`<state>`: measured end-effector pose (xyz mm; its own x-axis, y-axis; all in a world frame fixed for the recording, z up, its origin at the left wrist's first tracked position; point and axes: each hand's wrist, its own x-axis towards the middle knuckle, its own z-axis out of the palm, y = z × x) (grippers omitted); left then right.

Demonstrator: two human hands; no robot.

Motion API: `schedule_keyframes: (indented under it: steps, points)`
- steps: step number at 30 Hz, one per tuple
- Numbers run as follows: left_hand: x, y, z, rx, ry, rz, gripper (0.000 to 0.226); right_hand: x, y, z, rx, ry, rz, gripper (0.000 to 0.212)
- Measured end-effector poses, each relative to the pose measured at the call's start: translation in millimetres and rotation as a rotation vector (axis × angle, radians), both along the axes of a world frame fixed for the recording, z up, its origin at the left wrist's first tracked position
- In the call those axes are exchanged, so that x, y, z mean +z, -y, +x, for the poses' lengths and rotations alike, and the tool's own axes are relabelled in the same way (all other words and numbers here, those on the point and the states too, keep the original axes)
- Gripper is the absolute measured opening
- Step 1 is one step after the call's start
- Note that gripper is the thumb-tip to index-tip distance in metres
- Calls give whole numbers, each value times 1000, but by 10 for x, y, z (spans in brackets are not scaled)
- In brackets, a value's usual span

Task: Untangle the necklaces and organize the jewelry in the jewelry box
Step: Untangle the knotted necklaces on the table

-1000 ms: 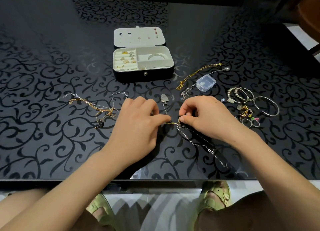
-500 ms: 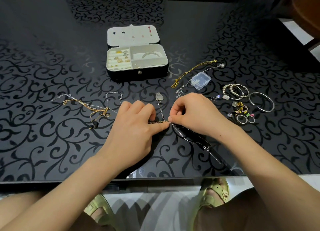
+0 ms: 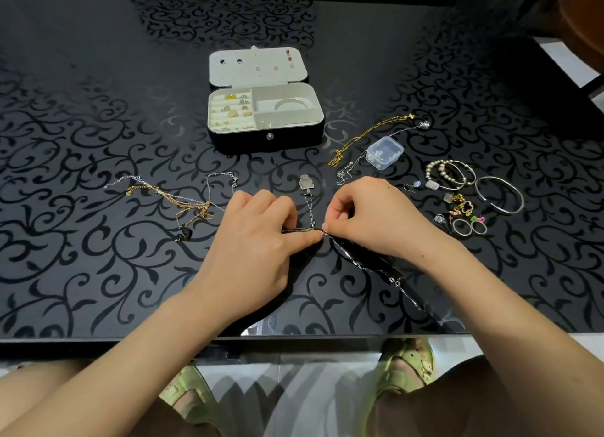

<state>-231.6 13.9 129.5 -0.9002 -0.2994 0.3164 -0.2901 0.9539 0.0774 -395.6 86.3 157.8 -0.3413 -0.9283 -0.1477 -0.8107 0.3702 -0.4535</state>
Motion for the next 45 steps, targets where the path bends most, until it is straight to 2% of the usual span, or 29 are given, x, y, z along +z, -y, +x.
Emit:
schedule_keyframes:
  steps: [9,18,25,29,32,36,40,45]
  points:
    - [-23,45,-8,79,31,-22,47,37,-117,33,24,-48,-62,10]
    - [-93,75,-19,54,104,1,49,26,-331,117,93,-111,18,15]
    - [-126,84,5,67,122,40,48,93,-393,101,151,-72,131,17]
    - [-122,92,19,73,148,41,48,115,-366,68,145,2,133,17]
    - [-126,94,29,70,156,46,47,93,-290,43,90,23,58,16]
    - [-120,97,33,67,109,35,46,34,-139,46,4,-12,-79,13]
    - [-55,47,24,31,-10,30,48,35,-22,43,-11,-28,-70,14]
    - [-33,3,20,23,-10,29,51,31,24,48,6,-46,-29,14]
